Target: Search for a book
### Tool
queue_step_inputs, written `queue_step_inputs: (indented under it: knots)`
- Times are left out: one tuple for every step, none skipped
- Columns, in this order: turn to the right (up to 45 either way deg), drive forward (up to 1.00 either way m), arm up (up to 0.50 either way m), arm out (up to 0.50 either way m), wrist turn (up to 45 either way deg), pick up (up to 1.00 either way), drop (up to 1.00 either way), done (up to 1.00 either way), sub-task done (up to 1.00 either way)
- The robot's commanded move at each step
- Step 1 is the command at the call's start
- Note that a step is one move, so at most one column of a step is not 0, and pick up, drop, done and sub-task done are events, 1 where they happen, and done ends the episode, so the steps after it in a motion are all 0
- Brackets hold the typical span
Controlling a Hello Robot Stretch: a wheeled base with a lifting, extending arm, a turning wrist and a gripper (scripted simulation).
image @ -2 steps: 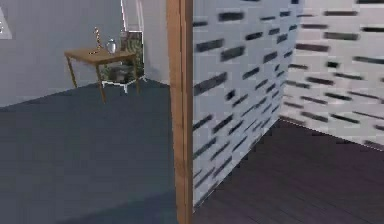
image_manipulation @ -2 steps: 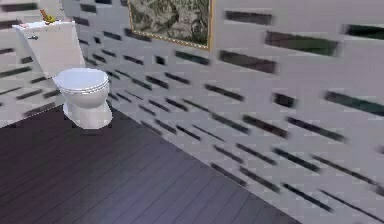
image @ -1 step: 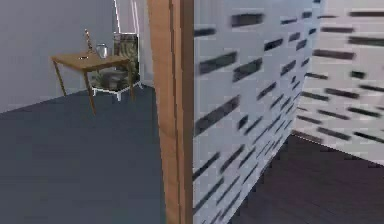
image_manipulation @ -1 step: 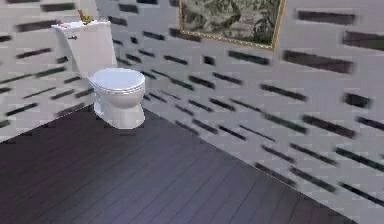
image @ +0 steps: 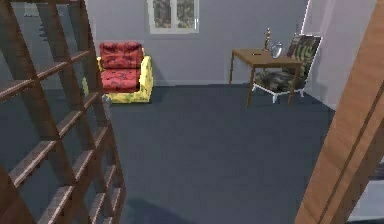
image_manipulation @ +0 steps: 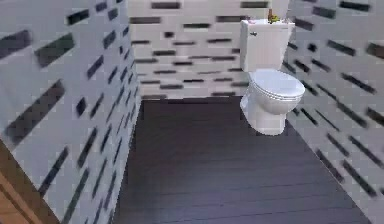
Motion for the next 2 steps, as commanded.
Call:
queue_step_inputs:
  knots:
    - [-9.0,0.0,0.0,0.0,0.0,0.0,0.0,0.0,0.0]
    - [0.0,1.0,0.0,0.0,0.0,0.0,0.0,0.0,0.0]
